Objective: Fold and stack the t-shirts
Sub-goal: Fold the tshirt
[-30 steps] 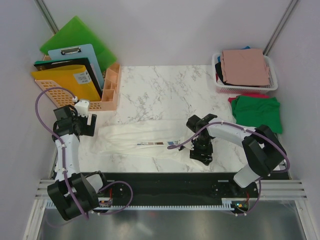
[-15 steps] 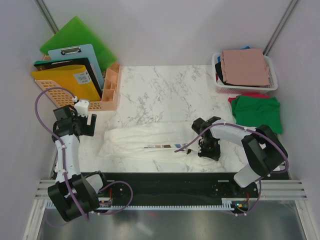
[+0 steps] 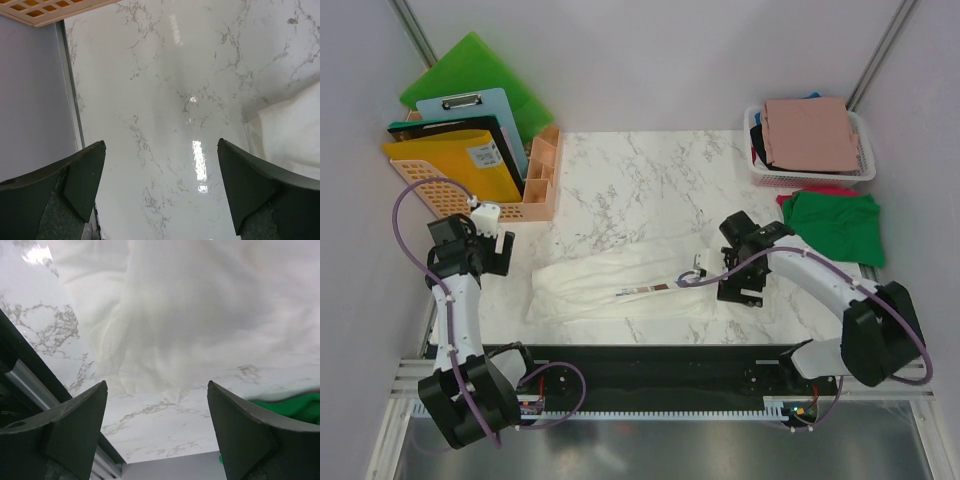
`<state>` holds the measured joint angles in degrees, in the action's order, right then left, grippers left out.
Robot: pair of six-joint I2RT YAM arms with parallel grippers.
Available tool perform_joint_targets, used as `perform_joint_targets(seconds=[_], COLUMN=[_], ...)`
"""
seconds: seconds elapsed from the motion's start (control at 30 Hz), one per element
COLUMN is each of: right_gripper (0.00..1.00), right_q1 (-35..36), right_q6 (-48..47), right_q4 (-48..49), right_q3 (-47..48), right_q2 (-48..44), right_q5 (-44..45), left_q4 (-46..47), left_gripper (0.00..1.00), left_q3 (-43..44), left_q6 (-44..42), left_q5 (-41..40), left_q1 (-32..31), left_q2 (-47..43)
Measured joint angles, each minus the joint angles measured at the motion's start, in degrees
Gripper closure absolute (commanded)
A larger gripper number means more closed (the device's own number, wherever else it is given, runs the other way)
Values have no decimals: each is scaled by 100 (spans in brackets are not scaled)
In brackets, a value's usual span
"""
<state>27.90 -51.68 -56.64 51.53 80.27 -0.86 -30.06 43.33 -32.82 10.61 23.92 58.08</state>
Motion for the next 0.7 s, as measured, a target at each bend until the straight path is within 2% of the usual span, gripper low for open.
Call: perform_joint_targets(seconds=[0.17,0.23,0.37,0.53,0.7], right_gripper=[8,2,2,2,2], right_q1=[0,0,0,55,66], right_q6=[278,415,782,1220,1403], right_q4=[-4,0,44,404,1029], right_q3=[673,826,876,667,184], right_q2=[-1165,-1561,-2002,-1305,-227], right_q5=[-485,-586,-1005,-1384,-1202], left_q4=[22,22,42,44,57], left_gripper=[0,0,0,0,0], left_q3=[-203,-240,-249,-249,-317], left_q6=[-138,-144,-140,-140,-258], left_q5=[-4,0,55,57,-9], left_q1=[0,0,0,-70,-92], left_q2=[-9,-17,-140,-203,-396])
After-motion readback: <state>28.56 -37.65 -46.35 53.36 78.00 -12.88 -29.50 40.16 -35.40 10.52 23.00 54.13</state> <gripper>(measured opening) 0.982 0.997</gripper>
